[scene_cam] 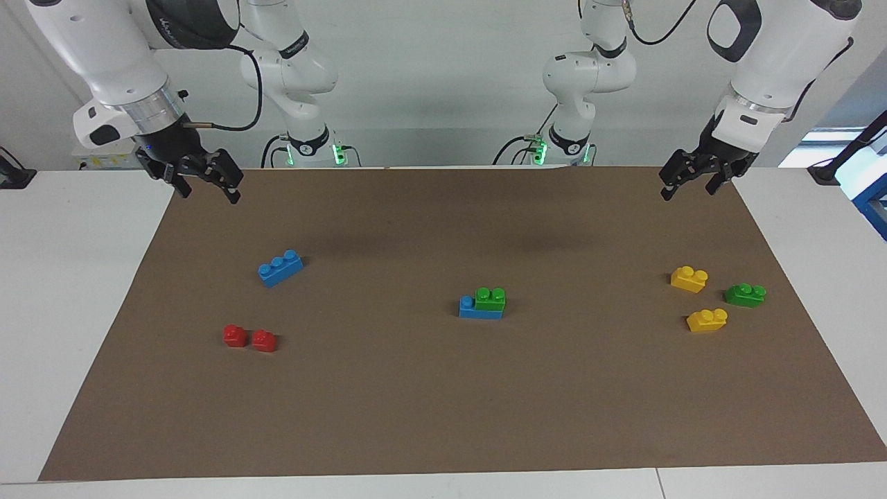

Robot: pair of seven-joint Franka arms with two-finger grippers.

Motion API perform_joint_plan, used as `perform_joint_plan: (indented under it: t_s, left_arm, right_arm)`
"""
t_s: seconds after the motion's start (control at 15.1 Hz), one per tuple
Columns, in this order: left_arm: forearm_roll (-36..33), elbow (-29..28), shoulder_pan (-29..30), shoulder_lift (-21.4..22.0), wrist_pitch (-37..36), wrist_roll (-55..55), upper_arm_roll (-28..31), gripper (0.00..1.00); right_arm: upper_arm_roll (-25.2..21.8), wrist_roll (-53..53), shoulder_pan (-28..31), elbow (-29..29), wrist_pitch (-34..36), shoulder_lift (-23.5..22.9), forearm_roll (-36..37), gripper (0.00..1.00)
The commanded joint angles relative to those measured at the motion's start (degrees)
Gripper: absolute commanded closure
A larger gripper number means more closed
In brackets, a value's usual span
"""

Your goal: Remove green block with left arm and hold with right

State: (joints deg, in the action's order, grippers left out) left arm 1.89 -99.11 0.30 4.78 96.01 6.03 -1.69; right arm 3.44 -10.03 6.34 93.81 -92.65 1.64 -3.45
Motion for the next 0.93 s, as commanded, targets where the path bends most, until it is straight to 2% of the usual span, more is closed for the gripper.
perform_joint_plan:
  t_s: [0.0,0.86]
  left_arm:
    - [-0.3,-0.1,-0.3,0.2,0.8,0.0,0.2,0.0]
    - [-0.2,-0.9,-0.2,0.6,1.6,1.3,0.3,0.0]
  right_arm:
    - [0.3,1.5,0.3,-0.7,1.0,-0.4,1.0,0.0]
    - [0.3,2.6,0.3,-0.7,0.9,-0.5,1.4,0.0]
